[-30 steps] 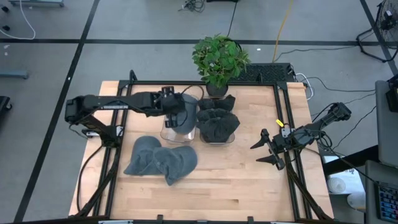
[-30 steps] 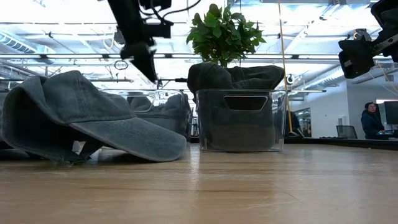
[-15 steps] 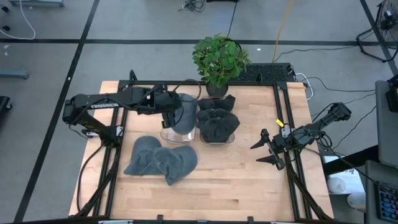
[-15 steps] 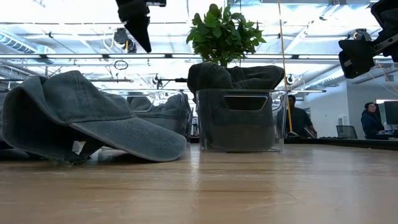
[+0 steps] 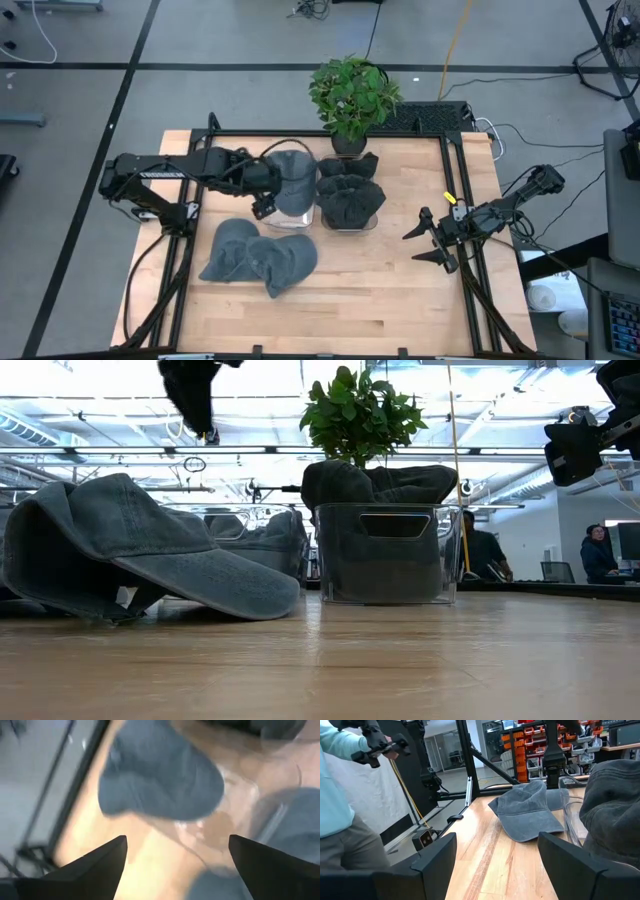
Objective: Pick & Place hat
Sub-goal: Put the right blue cap into the left transparent bin
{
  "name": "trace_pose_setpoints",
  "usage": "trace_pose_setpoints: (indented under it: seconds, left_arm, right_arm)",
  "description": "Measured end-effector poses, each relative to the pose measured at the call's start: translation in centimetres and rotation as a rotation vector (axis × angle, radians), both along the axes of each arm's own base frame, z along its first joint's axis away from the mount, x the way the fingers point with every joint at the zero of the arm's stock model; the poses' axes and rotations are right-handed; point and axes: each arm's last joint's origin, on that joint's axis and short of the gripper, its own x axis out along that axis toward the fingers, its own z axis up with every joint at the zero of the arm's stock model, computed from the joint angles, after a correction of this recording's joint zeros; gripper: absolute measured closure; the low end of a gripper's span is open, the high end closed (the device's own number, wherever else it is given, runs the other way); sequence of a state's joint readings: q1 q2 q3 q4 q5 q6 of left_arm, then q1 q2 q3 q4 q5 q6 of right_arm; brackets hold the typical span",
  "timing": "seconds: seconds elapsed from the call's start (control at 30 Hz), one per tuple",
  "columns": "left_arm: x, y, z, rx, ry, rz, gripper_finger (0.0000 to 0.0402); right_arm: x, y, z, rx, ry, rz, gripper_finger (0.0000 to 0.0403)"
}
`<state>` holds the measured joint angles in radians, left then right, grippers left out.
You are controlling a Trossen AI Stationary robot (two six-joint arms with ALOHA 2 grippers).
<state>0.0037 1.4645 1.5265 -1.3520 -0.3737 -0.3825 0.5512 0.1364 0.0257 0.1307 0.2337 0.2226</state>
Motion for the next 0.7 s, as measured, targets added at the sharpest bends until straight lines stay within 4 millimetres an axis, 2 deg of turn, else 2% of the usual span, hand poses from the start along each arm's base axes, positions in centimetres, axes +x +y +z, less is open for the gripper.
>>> trace_pose_setpoints:
  seconds: [0.33,0.7]
  left_arm:
    - [-3.5,-2.5,1.3,-0.306,-0.026,0.289,0.0063]
    - [-5.3,-7.0,1.8,-0.449,-0.040,0.361,0.0084]
  right_arm:
    - [0.0,0.0,0.0,0.000,0.000,0.000,0.0135]
    - [0.0,0.0,0.0,0.000,0.000,0.000,0.0135]
